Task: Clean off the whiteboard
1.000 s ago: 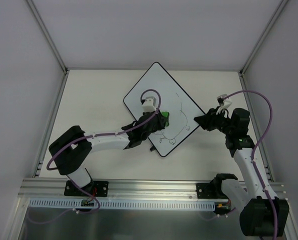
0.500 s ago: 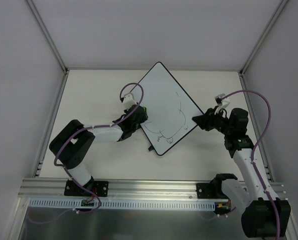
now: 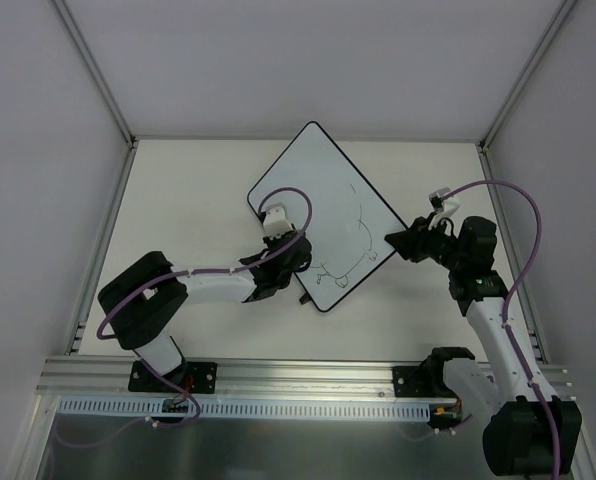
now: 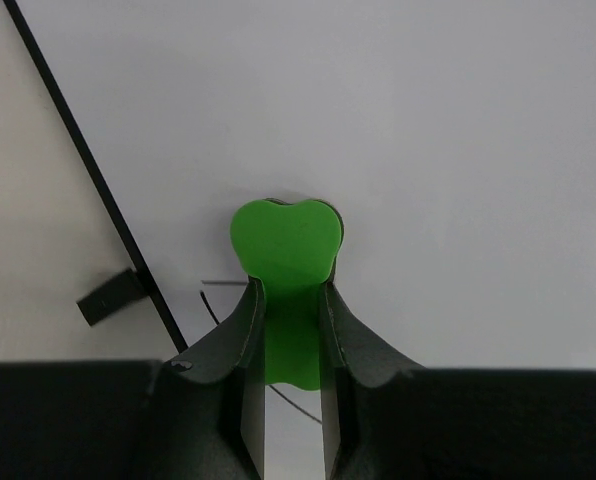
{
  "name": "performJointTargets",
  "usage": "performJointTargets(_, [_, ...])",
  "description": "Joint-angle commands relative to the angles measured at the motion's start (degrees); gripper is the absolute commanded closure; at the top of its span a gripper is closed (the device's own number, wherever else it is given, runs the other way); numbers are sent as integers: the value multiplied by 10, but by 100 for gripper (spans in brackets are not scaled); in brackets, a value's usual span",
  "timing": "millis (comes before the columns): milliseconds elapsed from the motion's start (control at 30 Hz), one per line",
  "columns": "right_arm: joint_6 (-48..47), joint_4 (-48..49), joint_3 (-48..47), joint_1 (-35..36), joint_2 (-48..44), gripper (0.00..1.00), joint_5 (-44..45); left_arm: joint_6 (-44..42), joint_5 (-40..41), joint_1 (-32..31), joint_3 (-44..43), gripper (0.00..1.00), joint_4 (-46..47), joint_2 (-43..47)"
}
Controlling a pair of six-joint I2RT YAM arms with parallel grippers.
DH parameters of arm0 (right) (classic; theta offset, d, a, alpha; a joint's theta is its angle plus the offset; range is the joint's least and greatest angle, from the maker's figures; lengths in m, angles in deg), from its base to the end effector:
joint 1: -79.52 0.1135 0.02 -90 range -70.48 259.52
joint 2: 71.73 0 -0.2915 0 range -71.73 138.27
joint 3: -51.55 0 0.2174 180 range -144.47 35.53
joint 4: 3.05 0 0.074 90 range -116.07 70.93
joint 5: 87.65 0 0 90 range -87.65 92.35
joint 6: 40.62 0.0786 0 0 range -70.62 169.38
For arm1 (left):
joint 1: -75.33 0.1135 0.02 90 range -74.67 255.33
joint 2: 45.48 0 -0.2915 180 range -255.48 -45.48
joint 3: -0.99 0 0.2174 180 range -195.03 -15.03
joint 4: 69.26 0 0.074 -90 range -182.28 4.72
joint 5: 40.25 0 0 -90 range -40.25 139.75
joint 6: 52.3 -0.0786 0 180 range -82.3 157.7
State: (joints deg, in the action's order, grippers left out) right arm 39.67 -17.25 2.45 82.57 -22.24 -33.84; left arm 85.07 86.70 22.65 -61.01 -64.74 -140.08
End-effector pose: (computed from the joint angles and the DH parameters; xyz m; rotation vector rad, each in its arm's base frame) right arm 0.1783 0.0560 0.2990 -0.6328 1.6874 0.4915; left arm 0.2481 -0.2475 0.2225 -0.2999 1.9646 -0.4775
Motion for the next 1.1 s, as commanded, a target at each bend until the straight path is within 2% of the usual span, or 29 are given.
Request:
performJointTargets(0, [-112, -36, 12, 27, 6, 100, -8, 82, -169, -78, 25, 100, -88, -41])
performJointTargets(200, [-112, -36, 13, 32, 7, 100, -8, 108, -135, -78, 38, 100, -105, -35])
performJointTargets(367, [-112, -36, 13, 35, 6, 100, -6, 107, -120, -26, 58, 100, -103, -31])
performJointTargets(700, [-112, -36, 12, 36, 7, 100, -8, 84, -150, 62, 74, 100, -57, -51])
performJointTargets(967, [-113, -36, 13, 37, 9, 100, -8, 65, -182, 67, 73, 100, -39, -62])
performJointTargets(1067, [-113, -36, 13, 37, 9, 100, -8, 72, -188, 37, 69, 100, -34, -65])
